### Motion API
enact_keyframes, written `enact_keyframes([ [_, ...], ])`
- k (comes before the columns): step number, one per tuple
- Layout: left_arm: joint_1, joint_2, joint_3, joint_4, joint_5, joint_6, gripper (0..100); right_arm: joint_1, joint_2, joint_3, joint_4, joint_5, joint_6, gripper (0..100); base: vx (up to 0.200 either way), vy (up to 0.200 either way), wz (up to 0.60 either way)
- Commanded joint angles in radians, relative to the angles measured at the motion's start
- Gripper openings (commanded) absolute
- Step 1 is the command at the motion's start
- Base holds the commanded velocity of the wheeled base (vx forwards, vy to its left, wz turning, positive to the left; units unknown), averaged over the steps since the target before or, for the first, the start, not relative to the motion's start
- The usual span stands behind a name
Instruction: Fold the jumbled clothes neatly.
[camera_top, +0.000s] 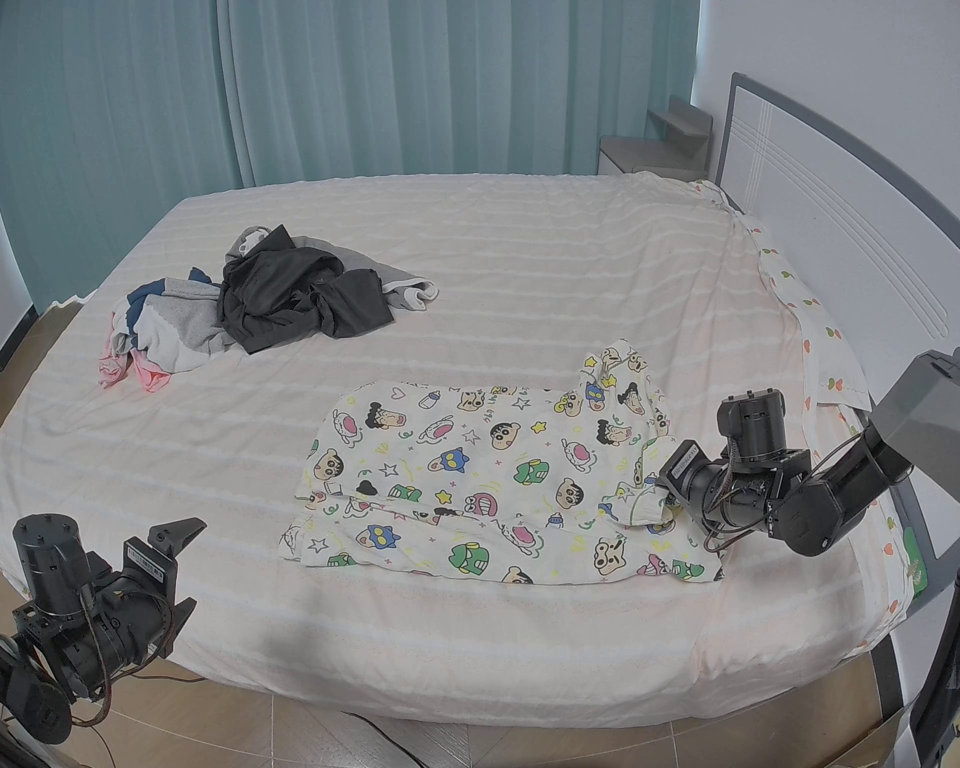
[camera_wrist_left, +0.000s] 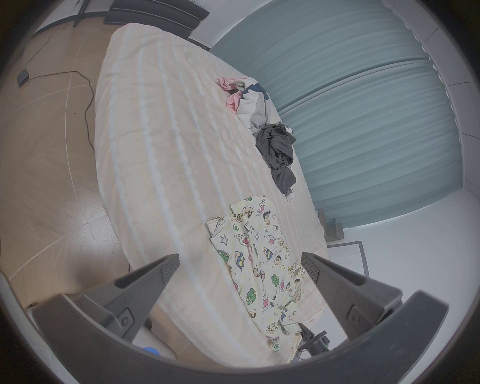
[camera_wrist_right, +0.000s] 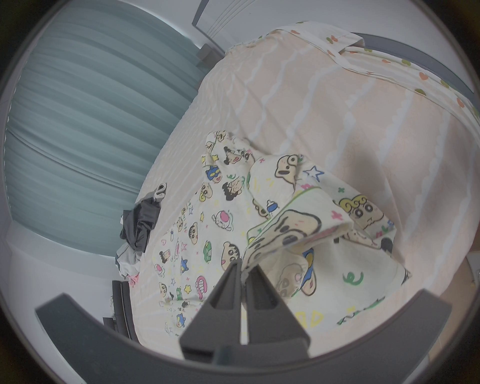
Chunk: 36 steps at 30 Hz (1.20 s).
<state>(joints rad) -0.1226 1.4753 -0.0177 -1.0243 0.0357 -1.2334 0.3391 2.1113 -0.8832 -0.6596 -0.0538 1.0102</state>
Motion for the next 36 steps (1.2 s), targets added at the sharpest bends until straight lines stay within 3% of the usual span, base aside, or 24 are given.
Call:
enact_keyframes([
  [1,0.0,0.005,0.016,0.0,0.0,-0.001,100,0.029,-0.065,-0.031,0.046,-0.001,0.002,0,0.0,0.0,0.0],
  [9,0.0,0.02,0.016,0.0,0.0,-0.001,100,0.037,-0.102,-0.053,0.107,-0.011,-0.002,0,0.0,0.0,0.0],
  [15,0.0,0.026,0.016,0.0,0.0,-0.001,100,0.014,-0.109,-0.198,0.278,-0.009,-0.007,0,0.0,0.0,0.0],
  [22,0.0,0.026,0.016,0.001,0.0,-0.006,100,-0.008,-0.053,-0.346,0.344,-0.009,-0.024,0,0.0,0.0,0.0],
  [31,0.003,0.033,0.016,0.0,0.0,-0.006,100,-0.005,-0.074,-0.367,0.495,-0.008,-0.053,0,0.0,0.0,0.0],
  [36,0.009,0.033,0.016,0.0,0.0,-0.006,100,-0.017,-0.149,-0.399,0.621,0.054,-0.051,0,0.0,0.0,0.0],
])
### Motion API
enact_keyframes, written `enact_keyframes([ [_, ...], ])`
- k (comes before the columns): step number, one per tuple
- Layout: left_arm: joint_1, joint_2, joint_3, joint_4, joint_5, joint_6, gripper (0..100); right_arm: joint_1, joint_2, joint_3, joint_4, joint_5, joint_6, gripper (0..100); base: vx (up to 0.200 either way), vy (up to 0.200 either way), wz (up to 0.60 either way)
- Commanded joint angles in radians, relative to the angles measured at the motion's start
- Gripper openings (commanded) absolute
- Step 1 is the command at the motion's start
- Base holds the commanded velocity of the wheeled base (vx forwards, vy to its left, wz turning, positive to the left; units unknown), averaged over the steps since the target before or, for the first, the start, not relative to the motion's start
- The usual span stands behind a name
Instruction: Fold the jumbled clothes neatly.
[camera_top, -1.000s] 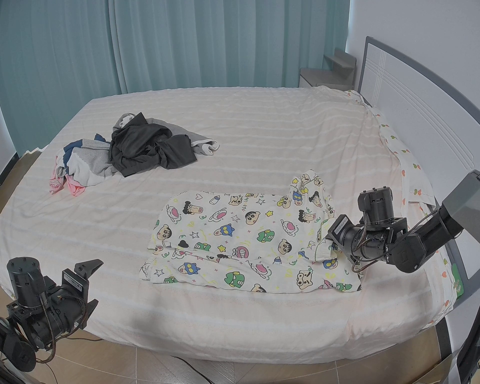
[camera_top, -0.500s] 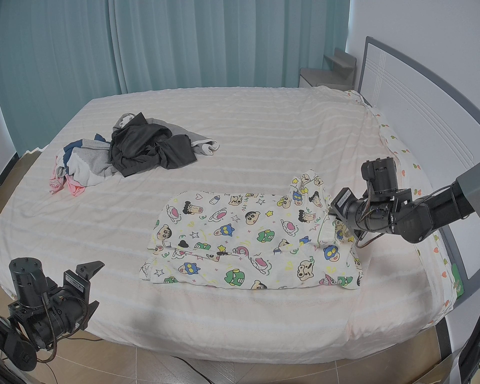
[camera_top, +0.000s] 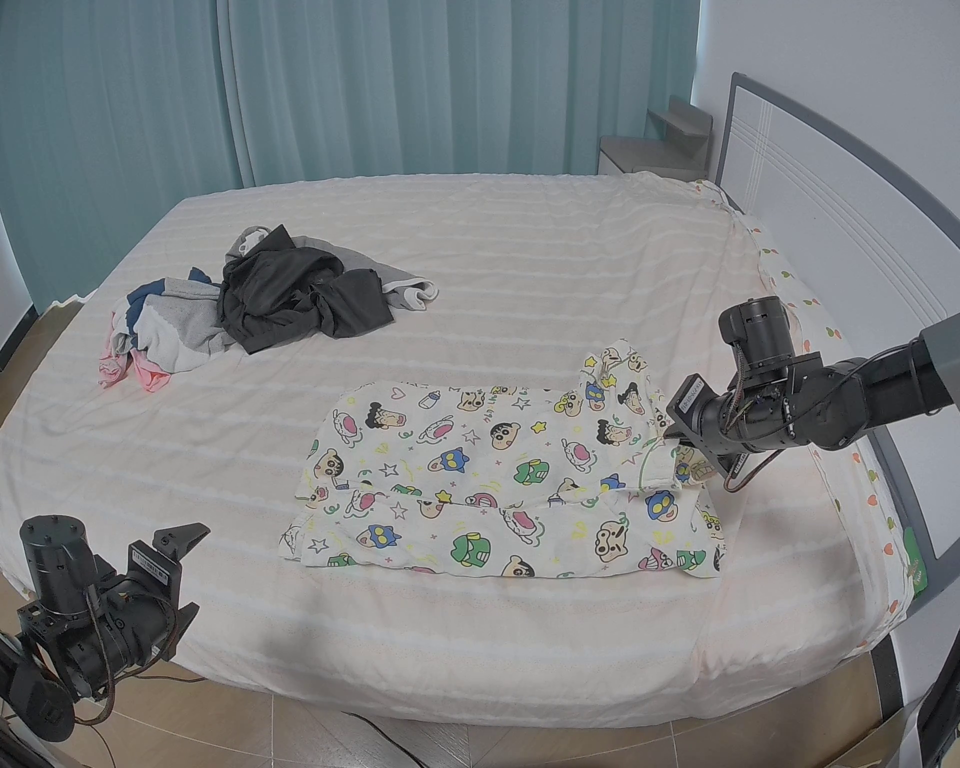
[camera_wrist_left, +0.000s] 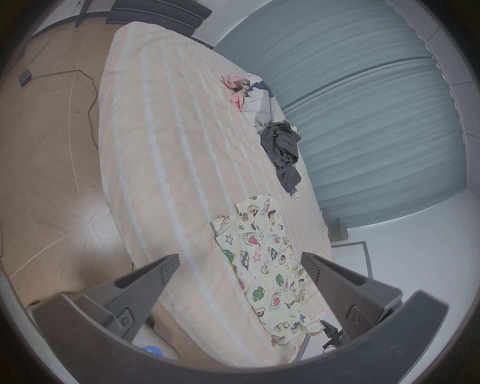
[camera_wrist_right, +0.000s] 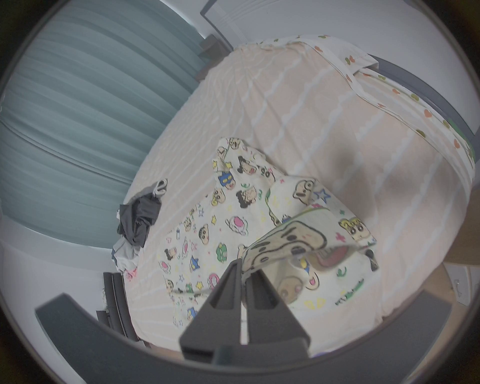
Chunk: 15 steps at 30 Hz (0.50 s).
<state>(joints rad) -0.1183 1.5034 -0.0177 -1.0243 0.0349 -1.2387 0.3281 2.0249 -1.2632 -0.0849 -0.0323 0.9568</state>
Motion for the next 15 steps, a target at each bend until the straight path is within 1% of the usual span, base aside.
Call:
enact_keyframes([
  [1,0.005,0.004,0.016,0.001,0.0,-0.001,100,-0.003,-0.066,-0.019,0.122,0.049,0.003,0,0.0,0.0,0.0],
  [4,0.006,0.004,0.016,0.0,0.0,-0.001,100,0.0,-0.068,-0.007,0.174,0.054,0.008,0,0.0,0.0,0.0],
  [11,0.006,0.004,0.016,0.001,0.002,-0.001,100,0.008,-0.066,0.056,0.195,0.058,0.011,0,0.0,0.0,0.0],
  [12,0.006,0.004,0.016,0.001,0.002,-0.001,100,0.025,-0.069,0.084,0.203,0.058,0.013,0,0.0,0.0,0.0],
  [13,0.006,0.004,0.016,0.001,0.002,-0.001,100,0.025,-0.069,0.084,0.203,0.058,0.013,0,0.0,0.0,0.0],
  [15,0.006,0.004,0.016,0.001,0.002,-0.001,100,0.042,-0.051,0.142,0.198,0.058,0.019,0,0.0,0.0,0.0],
])
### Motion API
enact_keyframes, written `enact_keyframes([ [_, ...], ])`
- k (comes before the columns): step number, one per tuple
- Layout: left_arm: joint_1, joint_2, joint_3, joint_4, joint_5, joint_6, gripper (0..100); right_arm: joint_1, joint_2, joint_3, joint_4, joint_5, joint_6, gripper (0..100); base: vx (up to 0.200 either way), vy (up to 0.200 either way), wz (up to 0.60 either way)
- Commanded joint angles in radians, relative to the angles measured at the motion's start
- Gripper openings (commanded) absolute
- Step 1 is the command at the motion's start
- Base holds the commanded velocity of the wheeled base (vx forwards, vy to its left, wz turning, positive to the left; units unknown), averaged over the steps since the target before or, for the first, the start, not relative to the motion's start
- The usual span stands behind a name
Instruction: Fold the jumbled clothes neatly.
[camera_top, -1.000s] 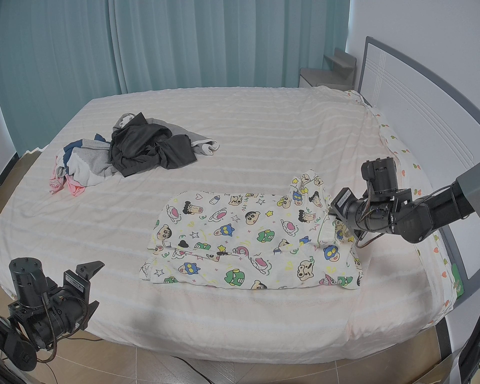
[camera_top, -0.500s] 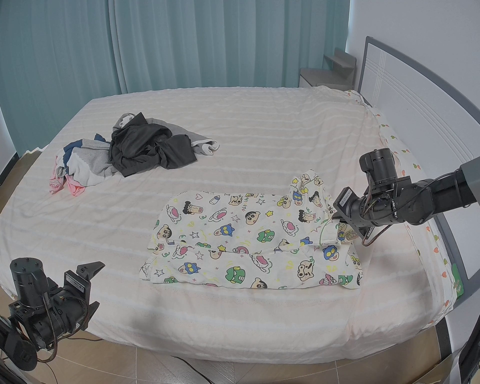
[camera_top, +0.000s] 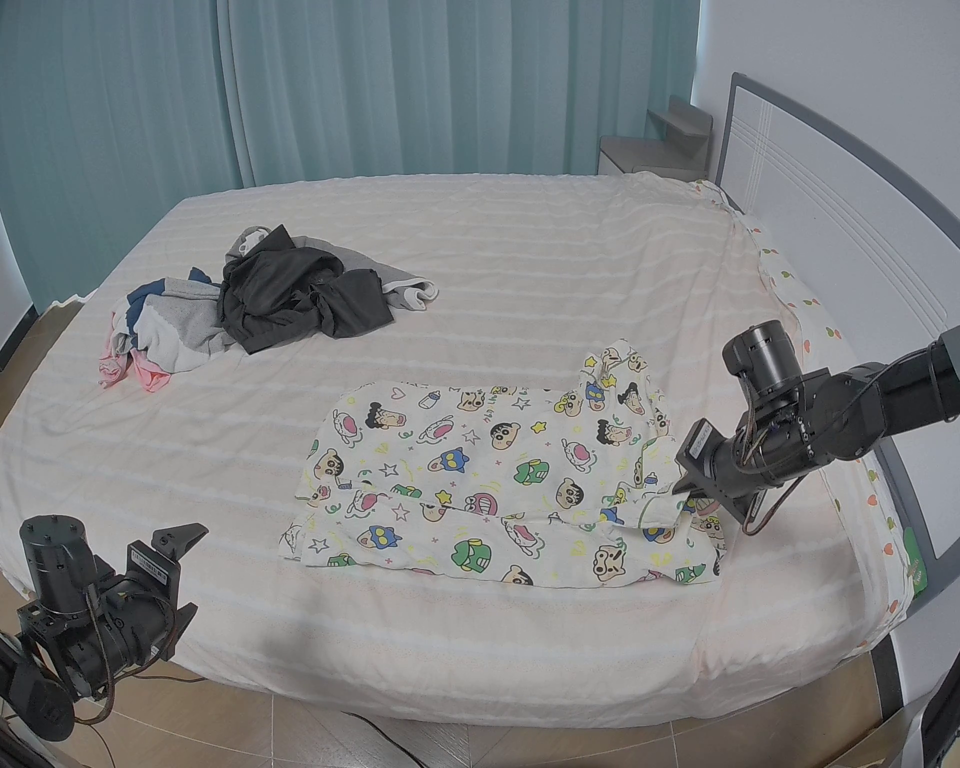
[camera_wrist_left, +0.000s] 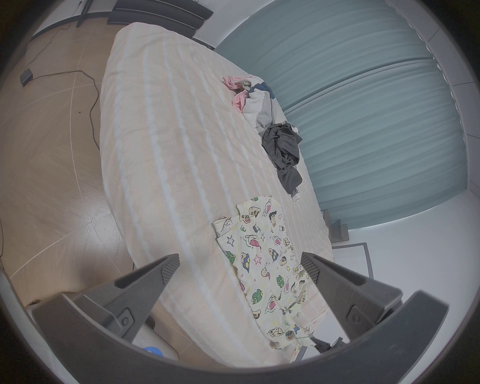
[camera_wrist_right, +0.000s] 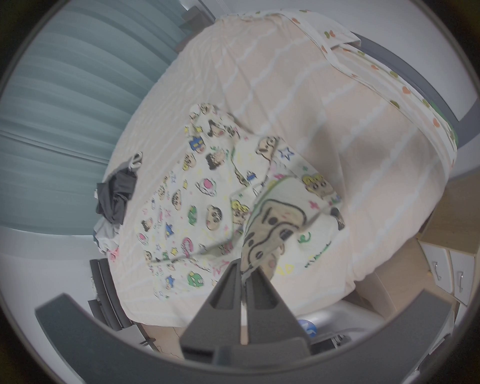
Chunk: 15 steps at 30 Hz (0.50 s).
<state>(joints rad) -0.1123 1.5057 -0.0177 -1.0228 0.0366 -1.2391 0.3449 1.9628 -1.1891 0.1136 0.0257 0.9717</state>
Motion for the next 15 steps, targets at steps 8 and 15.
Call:
enact_keyframes([
  [8,0.0,0.002,0.016,0.001,0.0,0.0,100,0.042,0.03,0.168,-0.06,0.02,0.14,0,0.0,0.0,0.0],
  [15,0.0,0.002,0.016,0.001,0.0,0.0,100,0.075,0.047,0.263,-0.183,0.034,0.176,0,0.0,0.0,0.0],
])
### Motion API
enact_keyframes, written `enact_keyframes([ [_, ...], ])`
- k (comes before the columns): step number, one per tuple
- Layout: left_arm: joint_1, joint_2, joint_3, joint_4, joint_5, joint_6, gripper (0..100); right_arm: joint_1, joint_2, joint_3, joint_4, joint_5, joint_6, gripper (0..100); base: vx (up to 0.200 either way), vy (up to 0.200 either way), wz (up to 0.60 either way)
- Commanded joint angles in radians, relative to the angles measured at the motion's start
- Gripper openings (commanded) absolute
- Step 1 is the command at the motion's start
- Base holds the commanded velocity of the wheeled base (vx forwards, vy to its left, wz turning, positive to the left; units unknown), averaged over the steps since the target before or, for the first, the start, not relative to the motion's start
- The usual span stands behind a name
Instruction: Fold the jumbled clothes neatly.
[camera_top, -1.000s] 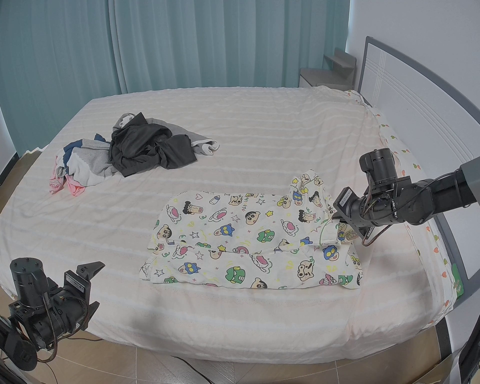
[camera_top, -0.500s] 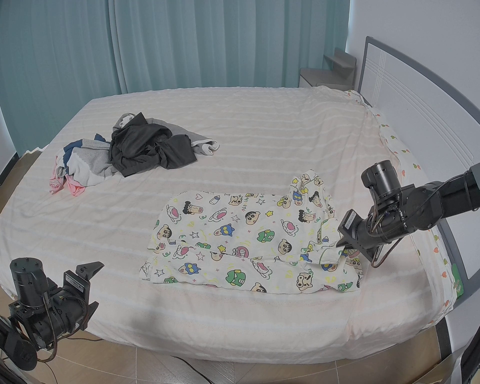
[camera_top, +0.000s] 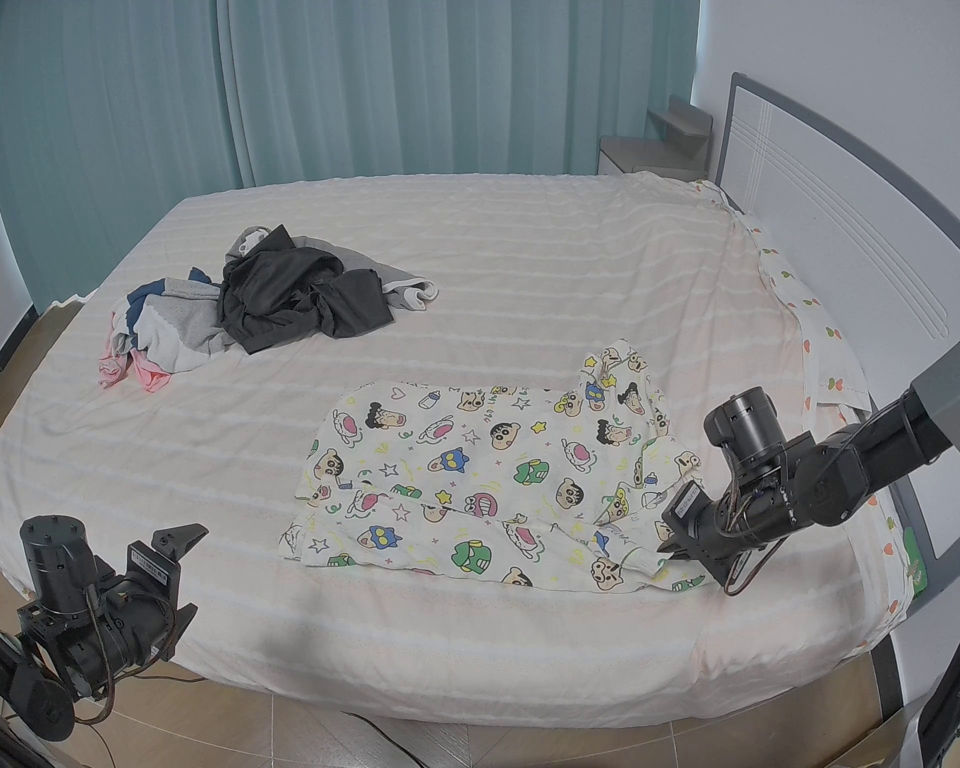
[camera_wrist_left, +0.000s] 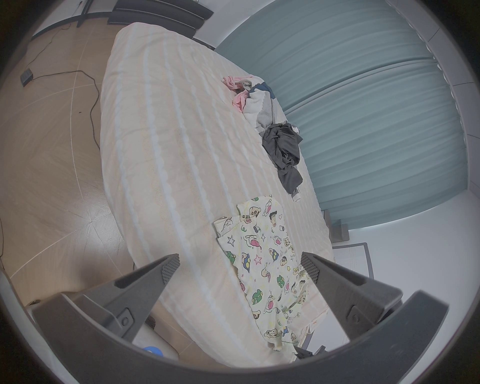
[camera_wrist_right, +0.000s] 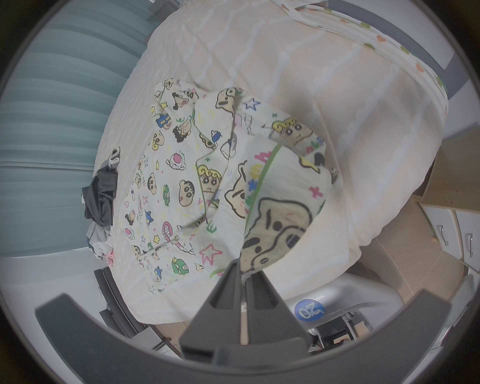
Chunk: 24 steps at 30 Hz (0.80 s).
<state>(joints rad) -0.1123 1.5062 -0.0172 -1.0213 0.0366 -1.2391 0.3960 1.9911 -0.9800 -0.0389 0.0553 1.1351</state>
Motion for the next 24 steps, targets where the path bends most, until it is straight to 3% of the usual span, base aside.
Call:
enact_keyframes([
  [1,0.0,0.002,0.016,0.0,0.0,0.0,100,0.024,0.018,0.053,-0.03,0.005,0.012,0,0.0,0.0,0.0],
  [8,0.0,0.002,0.016,0.001,0.0,0.0,100,0.021,0.066,0.064,-0.073,-0.006,0.015,0,0.0,0.0,0.0],
  [12,-0.001,0.002,0.016,0.001,0.0,0.0,100,0.014,0.061,0.09,-0.164,-0.008,0.055,0,0.0,0.0,0.0],
  [13,-0.001,0.002,0.016,0.001,0.0,0.0,100,0.024,0.06,0.155,-0.299,-0.008,0.075,0,0.0,0.0,0.0],
  [14,0.0,0.002,0.016,0.001,0.0,0.0,100,0.027,0.063,0.169,-0.325,-0.008,0.072,100,0.0,0.0,0.0],
  [24,0.0,0.003,0.016,0.001,0.0,0.0,100,0.03,0.026,0.244,-0.36,-0.009,0.058,100,0.0,0.0,0.0],
])
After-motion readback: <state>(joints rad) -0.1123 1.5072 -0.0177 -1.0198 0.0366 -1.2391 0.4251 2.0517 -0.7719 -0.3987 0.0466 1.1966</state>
